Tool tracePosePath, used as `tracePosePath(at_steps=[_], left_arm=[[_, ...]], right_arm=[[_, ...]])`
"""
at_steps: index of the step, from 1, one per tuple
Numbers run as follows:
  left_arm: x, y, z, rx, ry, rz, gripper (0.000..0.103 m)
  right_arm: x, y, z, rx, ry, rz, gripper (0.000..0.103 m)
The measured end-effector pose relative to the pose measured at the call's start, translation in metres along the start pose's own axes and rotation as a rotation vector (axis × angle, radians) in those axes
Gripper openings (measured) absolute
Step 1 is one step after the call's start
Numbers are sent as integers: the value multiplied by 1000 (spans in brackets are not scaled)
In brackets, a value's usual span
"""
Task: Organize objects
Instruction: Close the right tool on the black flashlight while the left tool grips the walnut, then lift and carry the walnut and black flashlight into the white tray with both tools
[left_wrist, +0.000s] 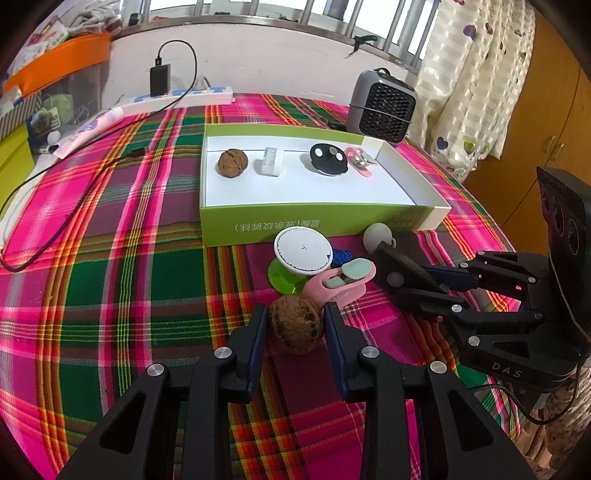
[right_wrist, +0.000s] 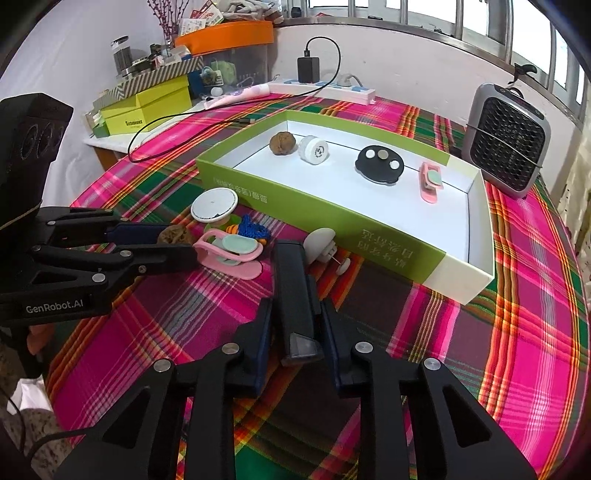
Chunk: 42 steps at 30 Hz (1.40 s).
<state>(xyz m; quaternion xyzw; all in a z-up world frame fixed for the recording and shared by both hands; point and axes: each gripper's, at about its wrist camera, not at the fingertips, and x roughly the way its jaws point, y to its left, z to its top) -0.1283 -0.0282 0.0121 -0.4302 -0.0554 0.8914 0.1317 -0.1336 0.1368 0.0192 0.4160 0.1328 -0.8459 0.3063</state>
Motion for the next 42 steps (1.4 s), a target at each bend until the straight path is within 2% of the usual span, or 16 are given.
tracePosePath(at_steps=[31, 42], left_arm=[[-15, -2, 6, 6, -36, -2, 29], [-24, -6, 17, 24, -65, -3, 29]], right_arm=[[-13, -3, 3, 25, -39, 16, 25], [-29, -11, 8, 60, -82, 41, 25]])
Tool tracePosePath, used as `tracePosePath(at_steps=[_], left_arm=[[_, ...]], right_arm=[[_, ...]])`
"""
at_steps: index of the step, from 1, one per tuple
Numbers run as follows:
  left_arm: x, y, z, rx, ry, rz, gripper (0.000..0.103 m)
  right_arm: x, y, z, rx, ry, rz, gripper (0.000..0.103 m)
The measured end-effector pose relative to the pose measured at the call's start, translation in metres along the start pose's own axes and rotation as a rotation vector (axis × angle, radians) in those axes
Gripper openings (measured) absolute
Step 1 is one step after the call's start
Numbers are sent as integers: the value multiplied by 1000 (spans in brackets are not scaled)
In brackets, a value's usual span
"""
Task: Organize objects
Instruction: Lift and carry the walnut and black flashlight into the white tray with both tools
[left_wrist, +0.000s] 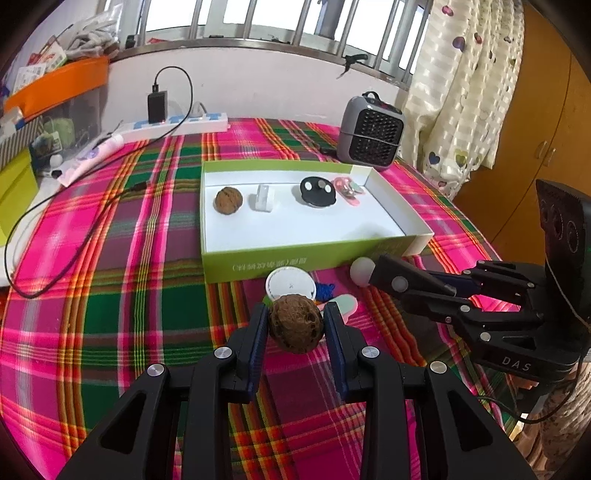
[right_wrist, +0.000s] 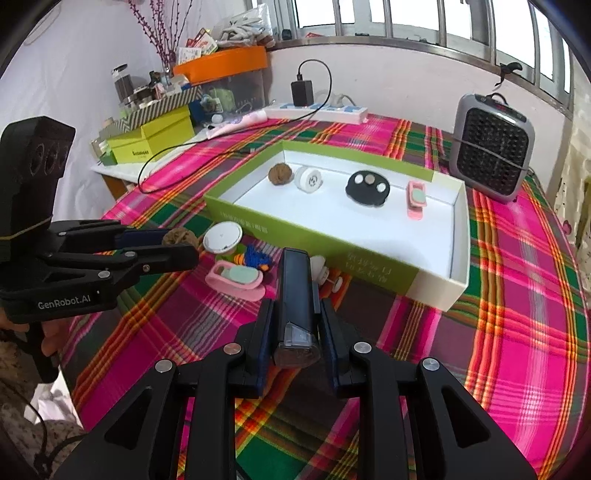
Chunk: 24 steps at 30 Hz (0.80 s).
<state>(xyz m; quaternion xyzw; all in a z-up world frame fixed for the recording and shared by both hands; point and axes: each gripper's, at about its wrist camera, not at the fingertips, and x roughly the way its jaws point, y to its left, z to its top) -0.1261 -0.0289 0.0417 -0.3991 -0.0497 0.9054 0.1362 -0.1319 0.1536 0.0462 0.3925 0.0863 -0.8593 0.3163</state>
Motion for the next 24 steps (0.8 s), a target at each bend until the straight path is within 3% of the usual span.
tracePosePath(at_steps=[24], left_arm=[[14, 10, 48, 4, -47, 23, 29]], right_arm=[[3, -43, 33, 111, -38, -95, 25]])
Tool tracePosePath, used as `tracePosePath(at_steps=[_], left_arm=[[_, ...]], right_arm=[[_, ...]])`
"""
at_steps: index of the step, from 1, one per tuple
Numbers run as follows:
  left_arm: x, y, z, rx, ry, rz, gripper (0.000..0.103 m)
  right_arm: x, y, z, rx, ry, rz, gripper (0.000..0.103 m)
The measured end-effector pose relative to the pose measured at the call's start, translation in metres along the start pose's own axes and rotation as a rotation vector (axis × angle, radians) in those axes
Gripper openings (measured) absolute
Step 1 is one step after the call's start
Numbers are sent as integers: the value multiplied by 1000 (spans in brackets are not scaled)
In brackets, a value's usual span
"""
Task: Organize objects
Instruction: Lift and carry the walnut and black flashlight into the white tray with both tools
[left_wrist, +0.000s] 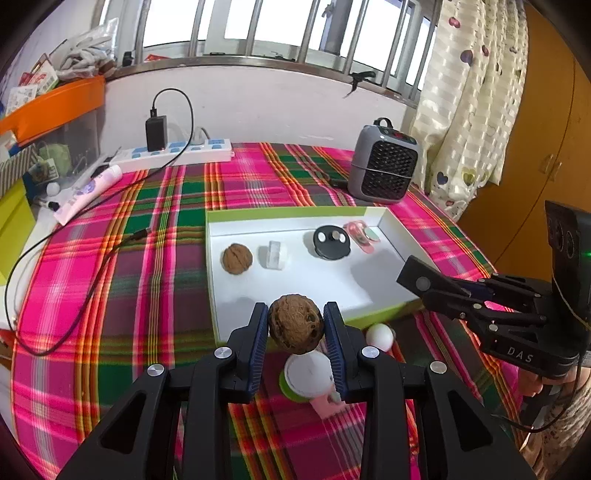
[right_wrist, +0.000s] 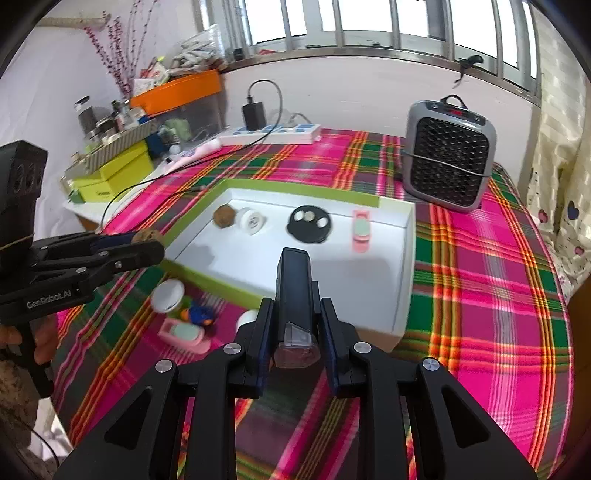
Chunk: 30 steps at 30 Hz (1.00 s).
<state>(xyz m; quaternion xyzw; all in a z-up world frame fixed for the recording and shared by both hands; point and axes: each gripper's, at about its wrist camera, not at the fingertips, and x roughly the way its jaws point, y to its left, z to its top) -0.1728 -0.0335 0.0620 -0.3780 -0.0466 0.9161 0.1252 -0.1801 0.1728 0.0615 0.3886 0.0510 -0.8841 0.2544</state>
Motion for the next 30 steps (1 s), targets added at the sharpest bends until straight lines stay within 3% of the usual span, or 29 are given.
tracePosePath(at_steps=[13, 30], left_arm=[[31, 13, 22, -16, 23, 10, 29], [66, 24, 31, -30, 78, 18, 29]], right_arm=[[28, -19, 24, 43, 24, -80, 25], [63, -27, 45, 45, 76, -106, 25]])
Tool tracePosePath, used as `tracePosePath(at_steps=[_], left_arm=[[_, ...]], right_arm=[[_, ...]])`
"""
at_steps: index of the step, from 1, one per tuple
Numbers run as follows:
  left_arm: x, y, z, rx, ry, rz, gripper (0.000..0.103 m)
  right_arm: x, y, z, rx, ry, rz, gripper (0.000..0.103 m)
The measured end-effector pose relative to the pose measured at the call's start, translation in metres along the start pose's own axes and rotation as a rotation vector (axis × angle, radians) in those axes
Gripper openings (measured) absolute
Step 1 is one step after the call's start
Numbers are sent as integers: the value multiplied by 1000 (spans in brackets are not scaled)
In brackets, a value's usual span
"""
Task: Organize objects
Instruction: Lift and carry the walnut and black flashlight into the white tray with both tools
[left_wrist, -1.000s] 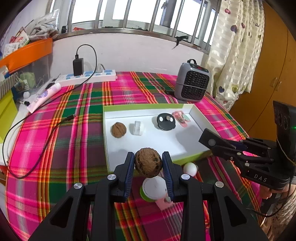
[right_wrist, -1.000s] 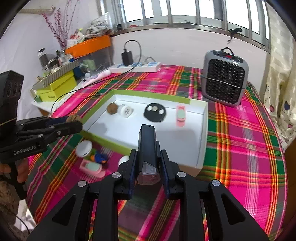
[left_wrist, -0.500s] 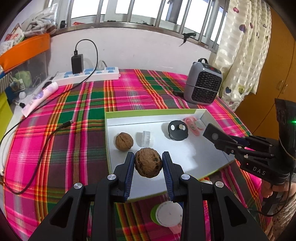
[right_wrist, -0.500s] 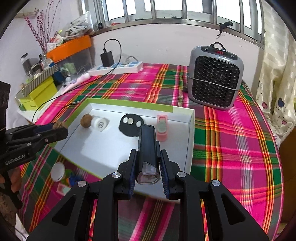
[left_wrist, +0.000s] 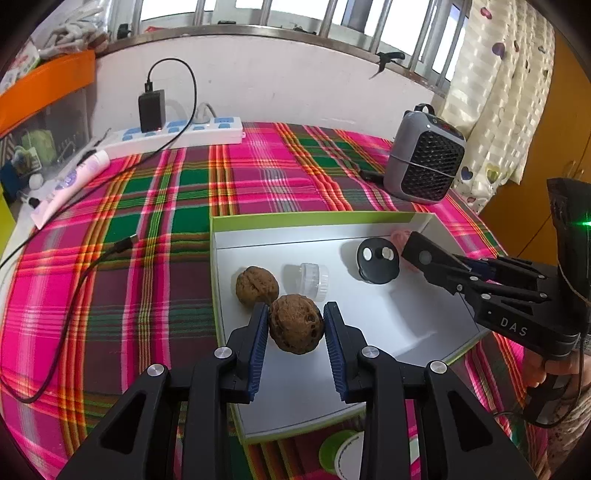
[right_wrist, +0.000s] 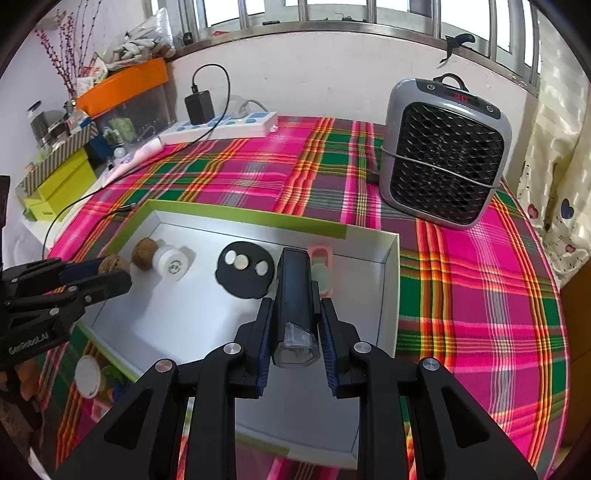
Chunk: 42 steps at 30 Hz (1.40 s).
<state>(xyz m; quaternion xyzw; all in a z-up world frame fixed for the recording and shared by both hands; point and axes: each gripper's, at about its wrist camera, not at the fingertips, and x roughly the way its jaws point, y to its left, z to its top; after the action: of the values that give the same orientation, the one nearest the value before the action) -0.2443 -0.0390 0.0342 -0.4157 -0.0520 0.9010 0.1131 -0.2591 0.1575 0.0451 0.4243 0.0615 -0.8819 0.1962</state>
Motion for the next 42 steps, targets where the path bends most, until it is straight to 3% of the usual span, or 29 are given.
tracePosePath(at_steps=[26, 42], left_arm=[[11, -2, 3, 25, 13, 21, 29], [17, -14, 1, 95, 20, 83, 29]], right_arm=[[13, 8, 6, -18, 38, -10, 25], [24, 11, 6, -65, 35, -56, 25]])
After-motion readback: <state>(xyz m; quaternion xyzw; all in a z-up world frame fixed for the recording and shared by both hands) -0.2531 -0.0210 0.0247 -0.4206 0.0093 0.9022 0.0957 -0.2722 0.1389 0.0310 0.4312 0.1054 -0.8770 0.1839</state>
